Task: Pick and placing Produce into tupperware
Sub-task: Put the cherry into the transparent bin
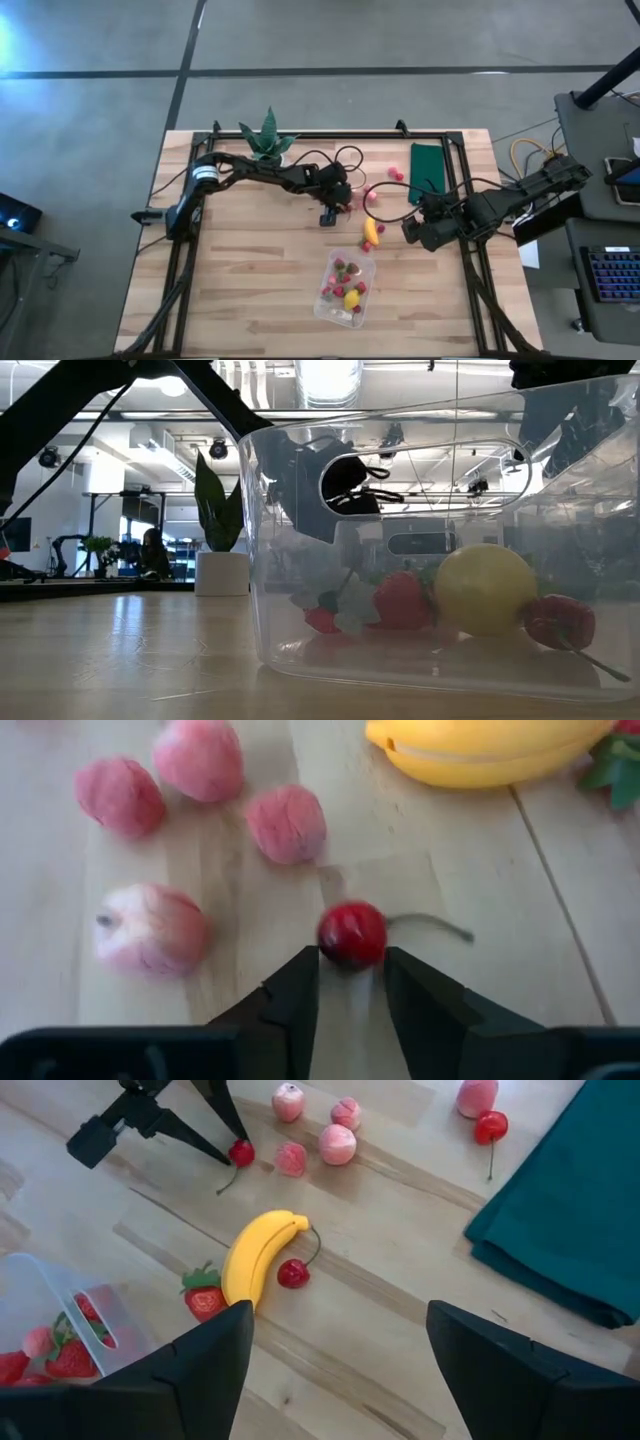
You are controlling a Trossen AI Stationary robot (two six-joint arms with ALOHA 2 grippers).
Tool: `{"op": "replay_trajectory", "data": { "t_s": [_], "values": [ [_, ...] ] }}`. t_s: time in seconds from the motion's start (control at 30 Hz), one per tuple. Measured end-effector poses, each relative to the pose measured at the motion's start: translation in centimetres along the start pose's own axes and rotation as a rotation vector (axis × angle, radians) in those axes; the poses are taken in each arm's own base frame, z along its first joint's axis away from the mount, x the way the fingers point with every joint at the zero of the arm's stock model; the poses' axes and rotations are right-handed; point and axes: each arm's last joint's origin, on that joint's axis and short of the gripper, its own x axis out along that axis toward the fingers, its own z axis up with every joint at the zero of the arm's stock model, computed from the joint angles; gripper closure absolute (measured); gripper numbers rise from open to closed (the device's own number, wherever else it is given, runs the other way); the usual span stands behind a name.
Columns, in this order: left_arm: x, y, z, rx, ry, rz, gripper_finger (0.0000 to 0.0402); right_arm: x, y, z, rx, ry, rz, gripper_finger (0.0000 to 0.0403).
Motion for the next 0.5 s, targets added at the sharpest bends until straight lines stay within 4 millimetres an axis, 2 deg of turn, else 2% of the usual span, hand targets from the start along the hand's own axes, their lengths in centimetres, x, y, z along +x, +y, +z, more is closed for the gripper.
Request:
{"op": "replay_trajectory", "data": {
  "t_s": [0.17, 0.43, 0.5],
  "values": [
    [-0.6, 0.4, 1.2, 0.022, -0.075, 0.045, 0.0302, 0.0, 0.0, 0.0, -0.003, 0.0, 0.0, 0.0113],
    [-0.6, 0.3, 1.2, 0.007, -0.074, 0.022, 0.0302, 0.0, 0.0, 0.0, 0.005, 0.0, 0.002, 0.011],
    [-0.6, 0.2, 1.3, -0.044, -0.084, -0.014, 0.0302, 0.0, 0.0, 0.0, 0.005, 0.0, 0.002, 0.0112]
  ]
}}
